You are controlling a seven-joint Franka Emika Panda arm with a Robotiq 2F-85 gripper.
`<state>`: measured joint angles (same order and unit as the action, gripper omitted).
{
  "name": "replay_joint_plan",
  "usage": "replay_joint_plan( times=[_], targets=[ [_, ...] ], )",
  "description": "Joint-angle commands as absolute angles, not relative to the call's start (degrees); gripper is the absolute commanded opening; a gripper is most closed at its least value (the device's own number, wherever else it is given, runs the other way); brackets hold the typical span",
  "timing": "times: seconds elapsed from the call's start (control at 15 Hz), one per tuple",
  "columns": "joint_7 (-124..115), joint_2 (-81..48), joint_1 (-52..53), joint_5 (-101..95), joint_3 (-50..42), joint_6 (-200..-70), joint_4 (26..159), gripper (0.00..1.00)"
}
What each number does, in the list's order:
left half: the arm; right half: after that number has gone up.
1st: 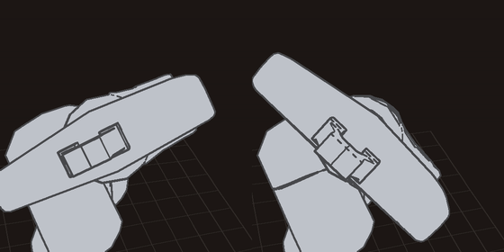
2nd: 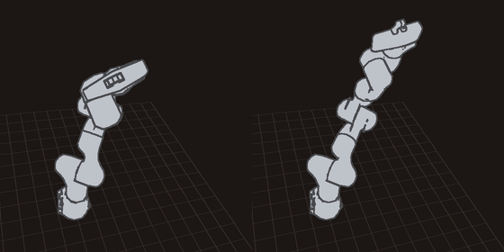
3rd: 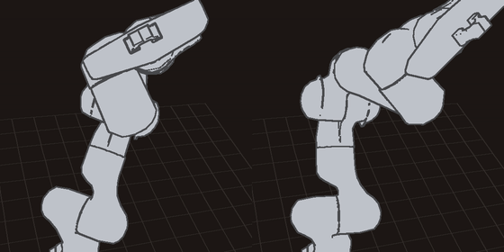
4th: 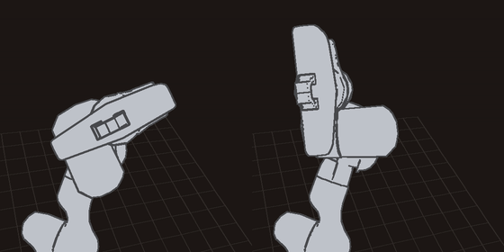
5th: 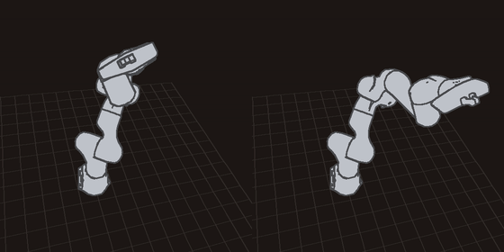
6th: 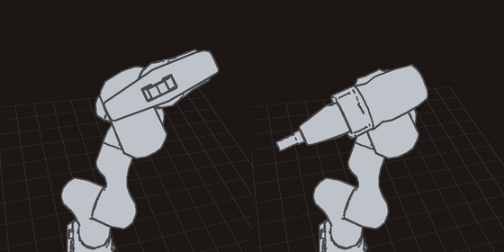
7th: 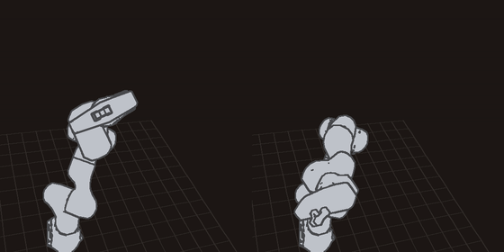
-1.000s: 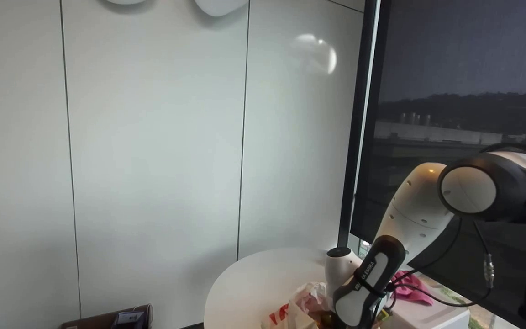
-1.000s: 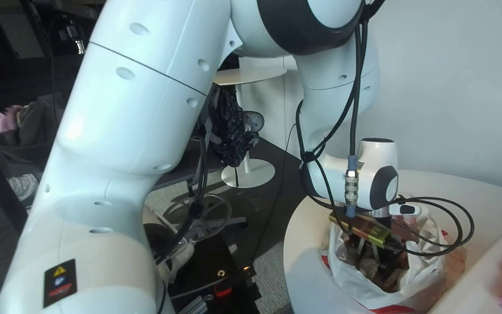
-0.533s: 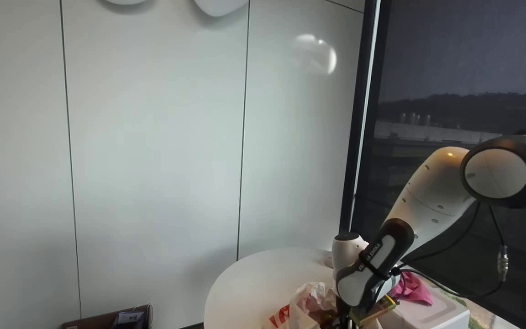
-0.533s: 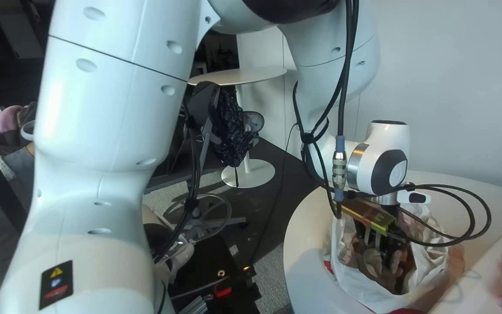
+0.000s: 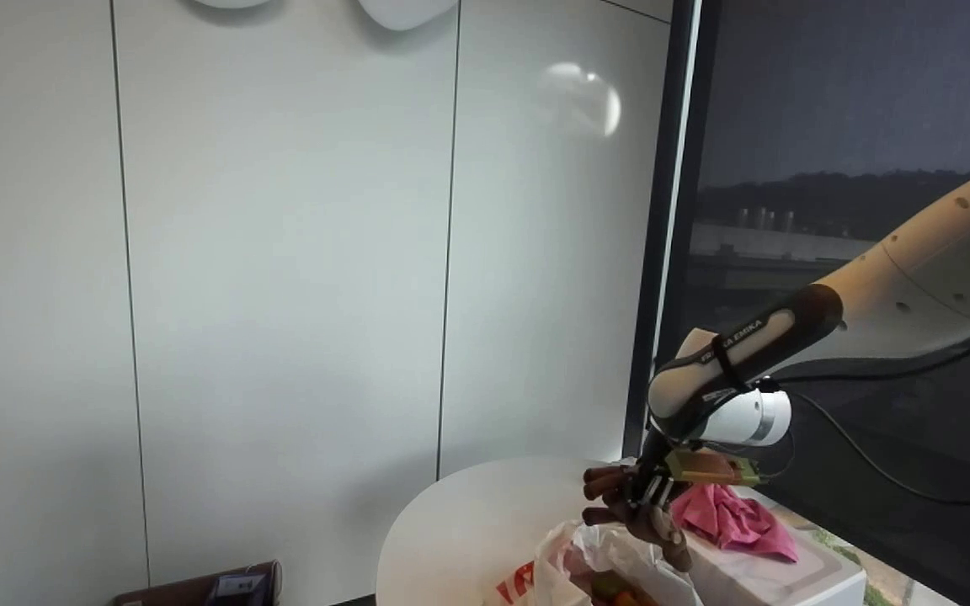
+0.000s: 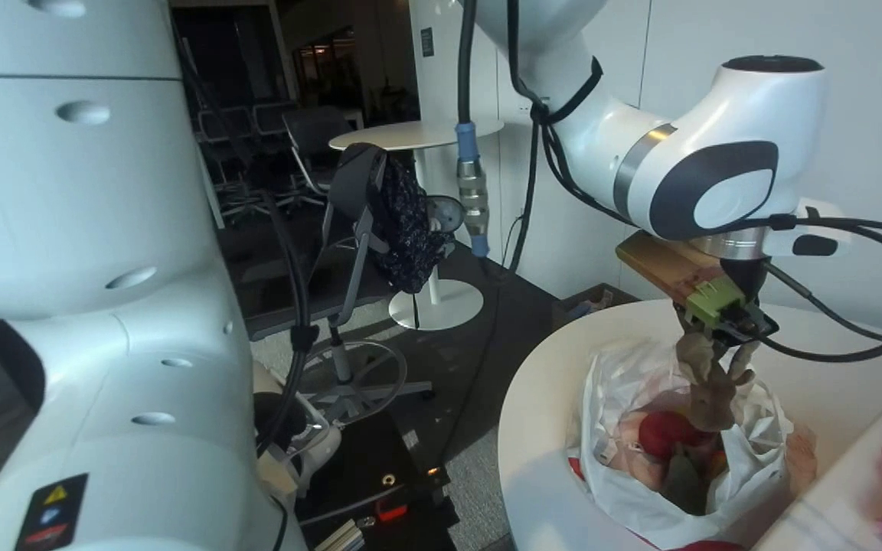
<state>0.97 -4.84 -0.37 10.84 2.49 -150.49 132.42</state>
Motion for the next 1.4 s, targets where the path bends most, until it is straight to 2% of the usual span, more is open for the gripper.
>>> replay_joint_plan(
  times=[0.0,0.27,0.6,1.0,1.33],
  targets=[
    [2.26,5.81,-2.53,14.66,-0.12,-151.4,134.79,0.09],
    [-1.55,6.94,-6.18,7.09,-4.72,-152.42,132.2,0.09],
    [-5.39,-0.04,-9.49,-1.35,-7.32,-153.05,129.8,0.09],
    [-12.32,-12.5,-7.98,-13.57,-9.93,-158.99,123.53,0.08],
    [-17.12,-22.09,-4.62,-19.71,-14.6,-158.64,116.04,0.09]
  ],
)
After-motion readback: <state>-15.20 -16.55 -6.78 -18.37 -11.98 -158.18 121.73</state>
